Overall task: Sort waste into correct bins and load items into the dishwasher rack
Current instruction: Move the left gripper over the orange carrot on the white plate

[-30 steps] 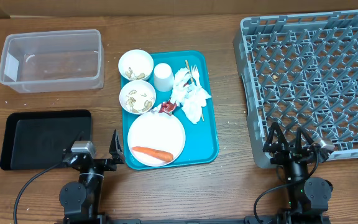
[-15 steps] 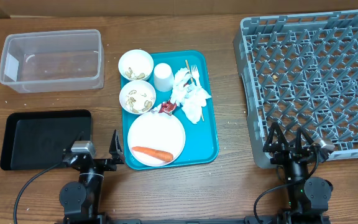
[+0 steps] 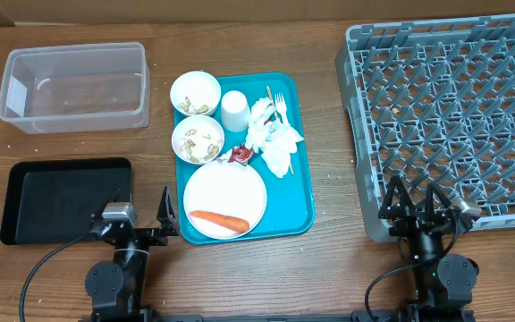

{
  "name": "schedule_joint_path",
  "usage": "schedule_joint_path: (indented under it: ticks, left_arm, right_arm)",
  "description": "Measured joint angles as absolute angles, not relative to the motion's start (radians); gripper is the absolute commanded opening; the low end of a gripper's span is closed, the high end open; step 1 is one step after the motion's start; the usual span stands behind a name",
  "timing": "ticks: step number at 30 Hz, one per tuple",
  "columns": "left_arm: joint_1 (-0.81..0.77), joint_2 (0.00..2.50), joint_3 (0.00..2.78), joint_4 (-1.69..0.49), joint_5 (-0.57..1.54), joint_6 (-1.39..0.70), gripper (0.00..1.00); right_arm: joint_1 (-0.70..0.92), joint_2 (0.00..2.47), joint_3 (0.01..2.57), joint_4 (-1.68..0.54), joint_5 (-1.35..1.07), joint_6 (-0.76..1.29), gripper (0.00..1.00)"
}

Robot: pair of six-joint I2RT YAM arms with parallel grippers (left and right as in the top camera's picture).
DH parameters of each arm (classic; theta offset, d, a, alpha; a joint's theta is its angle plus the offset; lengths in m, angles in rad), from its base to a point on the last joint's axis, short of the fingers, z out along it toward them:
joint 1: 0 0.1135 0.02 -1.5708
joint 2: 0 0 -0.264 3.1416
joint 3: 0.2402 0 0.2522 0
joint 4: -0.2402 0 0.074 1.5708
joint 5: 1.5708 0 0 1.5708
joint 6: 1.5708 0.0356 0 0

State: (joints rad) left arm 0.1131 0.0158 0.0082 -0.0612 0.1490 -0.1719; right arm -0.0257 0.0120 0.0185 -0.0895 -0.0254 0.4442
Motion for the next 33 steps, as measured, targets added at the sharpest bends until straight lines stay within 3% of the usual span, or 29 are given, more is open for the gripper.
schedule_joint_path:
  ticks: [3,8,14,19,23,29,33]
  left_arm:
    - [0.113,0.016,0.008,-0.057,0.196,-0.218,1.00]
    - [0.113,0.016,0.008,-0.044,0.439,-0.506,1.00]
    - [0.113,0.016,0.028,0.034,0.595,-0.579,1.00]
    - [0.113,0.134,0.310,-0.305,0.614,-0.545,1.00]
    - [0.112,0.457,0.662,-0.588,0.639,-0.467,1.00]
    - [0.106,0.731,0.887,-0.527,0.795,-0.446,1.00]
    - [-0.043,0.799,1.001,-0.797,0.539,-0.561,1.00]
  right_arm:
    - [-0.026,0.012,0.019,-0.089,-0.025,0.444,1.00]
    - [-0.026,0.012,0.019,-0.089,-0.025,0.444,1.00]
    - [-0.026,0.012,0.019,-0.089,-0.025,0.444,1.00]
    - [-0.026,0.012,0.019,-0.090,-0.025,0.444,1.00]
    - [-0.026,0.011,0.019,-0.090,-0.025,0.443,1.00]
    - [-0.026,0.011,0.019,-0.089,-0.025,0.444,1.00]
    - [-0.026,0.011,0.019,-0.090,-0.025,0.444,1.00]
